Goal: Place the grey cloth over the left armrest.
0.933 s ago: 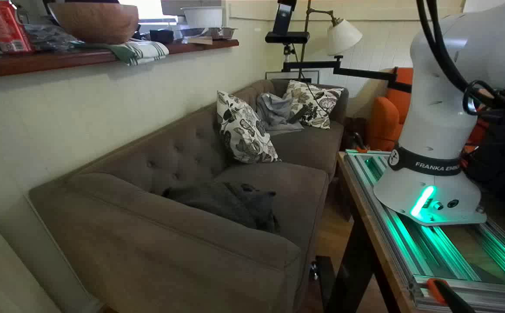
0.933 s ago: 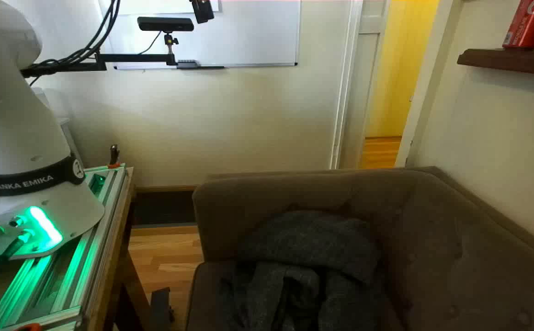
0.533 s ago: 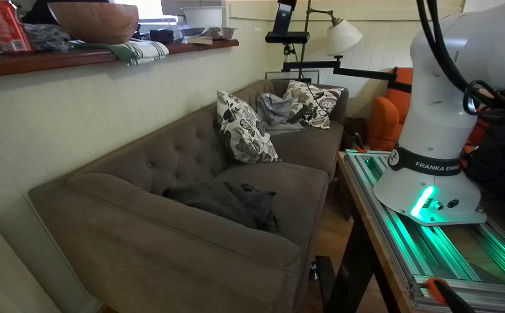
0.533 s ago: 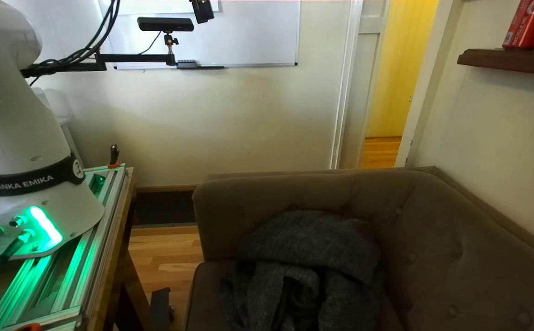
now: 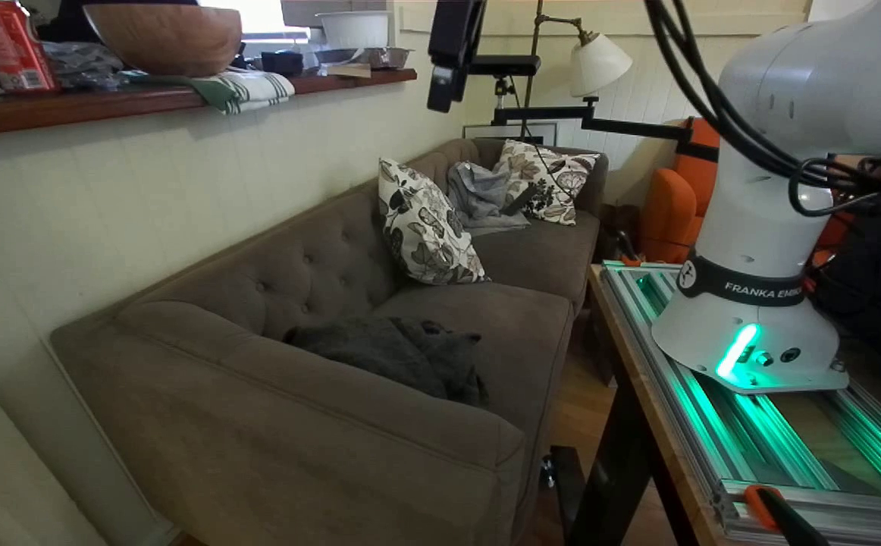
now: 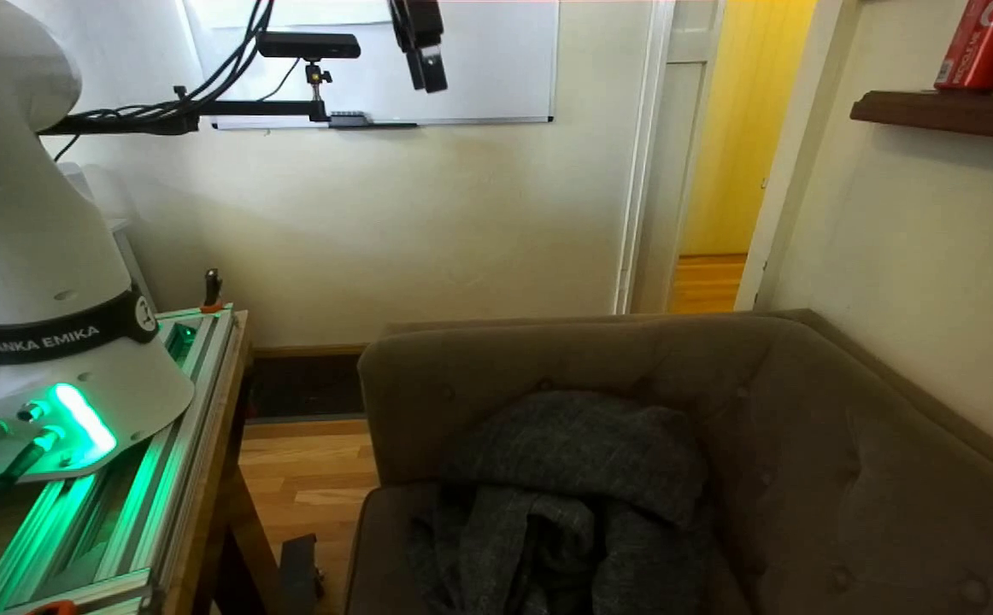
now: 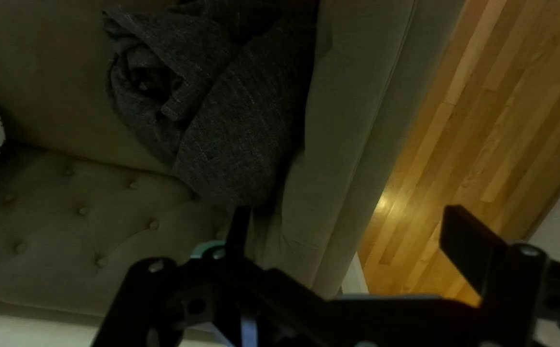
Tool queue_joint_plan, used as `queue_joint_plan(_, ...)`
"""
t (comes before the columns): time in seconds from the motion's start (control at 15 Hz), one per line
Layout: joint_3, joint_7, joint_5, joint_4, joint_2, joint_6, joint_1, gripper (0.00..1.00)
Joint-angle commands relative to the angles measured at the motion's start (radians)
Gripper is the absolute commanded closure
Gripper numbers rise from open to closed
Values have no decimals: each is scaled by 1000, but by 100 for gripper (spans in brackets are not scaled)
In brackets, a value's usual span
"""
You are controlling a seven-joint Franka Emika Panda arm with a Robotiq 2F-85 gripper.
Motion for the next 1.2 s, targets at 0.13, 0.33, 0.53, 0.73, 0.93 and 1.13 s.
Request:
queue_joint_plan(0.13, 17, 106, -134, 80, 387, 260, -108, 0)
queue_joint_plan(0.33, 0, 158, -204, 143, 558, 340, -137, 0)
queue_joint_plan(0.53, -47, 142, -163, 222, 716, 389, -109, 0)
queue_joint_plan(0.73, -82, 136, -125, 296, 850, 446, -84, 0)
queue_joint_plan(0.93, -104, 98, -66, 353, 963, 517, -75, 0)
queue_joint_plan(1.13, -89, 24, 53, 405, 1059, 588, -94, 0)
